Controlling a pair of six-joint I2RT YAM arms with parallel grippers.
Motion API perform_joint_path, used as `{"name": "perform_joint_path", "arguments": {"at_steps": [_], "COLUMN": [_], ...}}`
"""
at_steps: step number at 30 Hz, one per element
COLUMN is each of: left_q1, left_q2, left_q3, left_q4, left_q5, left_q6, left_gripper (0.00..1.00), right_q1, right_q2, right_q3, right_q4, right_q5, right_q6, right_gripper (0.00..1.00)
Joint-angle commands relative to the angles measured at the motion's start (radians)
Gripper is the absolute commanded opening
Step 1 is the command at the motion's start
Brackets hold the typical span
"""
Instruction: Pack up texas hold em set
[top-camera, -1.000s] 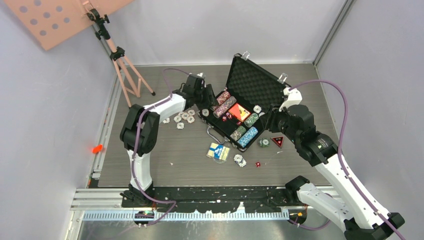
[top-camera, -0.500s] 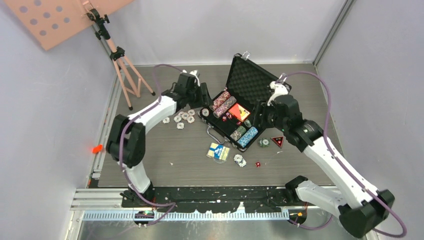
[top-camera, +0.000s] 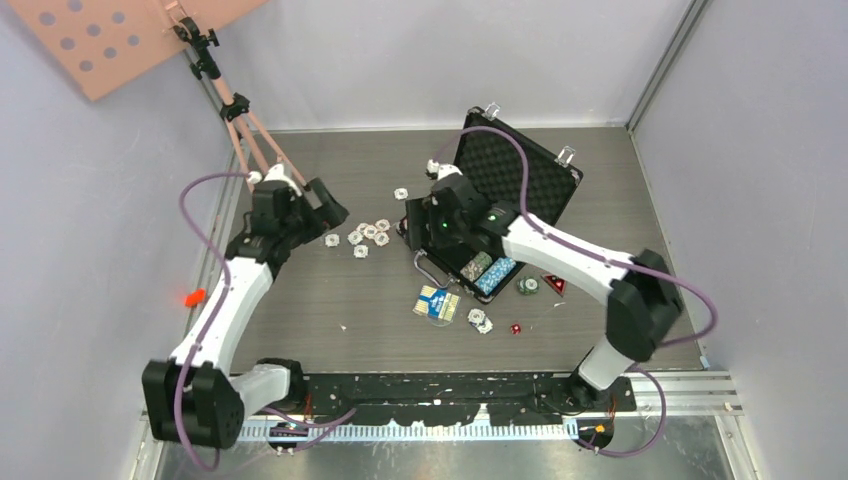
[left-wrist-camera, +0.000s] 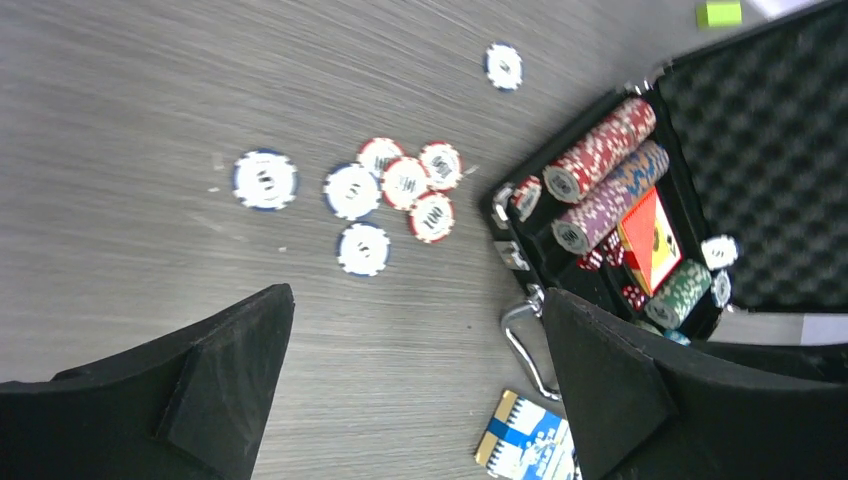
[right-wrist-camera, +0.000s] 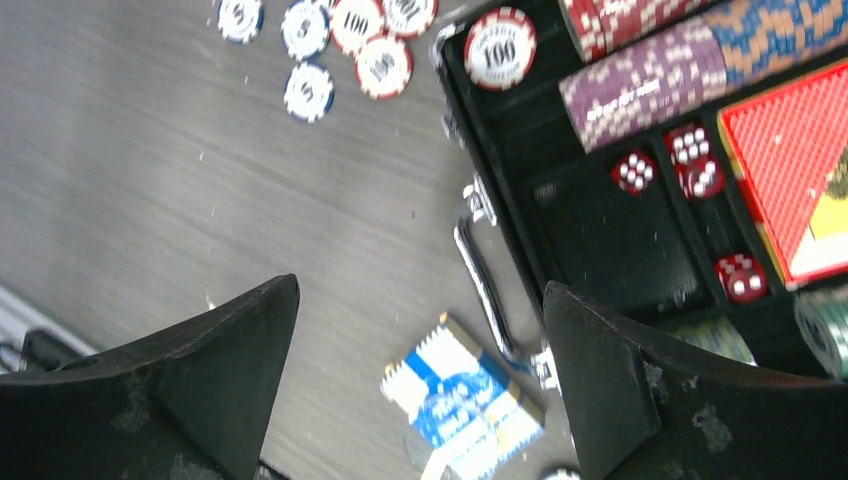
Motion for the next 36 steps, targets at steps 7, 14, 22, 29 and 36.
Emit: {"name": "perform_joint_path", "arguments": {"at_steps": [7, 14, 22, 29, 36], "left_q1": [0.134, 0.134, 0.134, 0.134, 0.134], "left_q2": [-0.215, -0.23, -0.227, -0.212, -0.194], "left_q3": [-0.115, -0.086, -0.071, -0.069, -0.063], "left_q4": [-0.058, -0.118, -0.14, -0.144, -0.147], "left_q5": [0.023, 0.071, 0.098, 0.118, 0.131], "left_q6": [-0.048, 0.01, 0.037, 0.05, 0.06], "left_gripper": [1.0, 0.98, 0.97, 0.97, 0.97], "right_q1": [-0.008, -0.007, -0.007, -0.008, -0.008], "right_q2": [0.318, 0.455, 0.578, 0.635, 0.685], "right_q3": [0.31, 0.432, 0.527, 0.563, 0.585], "right_q4": [0.078, 0.062, -0.009, -0.025, -0.045], "right_q5": [0.127, 0.244, 0.353, 0.425, 0.421], "right_q6": [0.13, 0.069, 0.001, -0.028, -0.019], "right_gripper": [0.84, 0.03, 0.0, 0.0, 0.0]}}
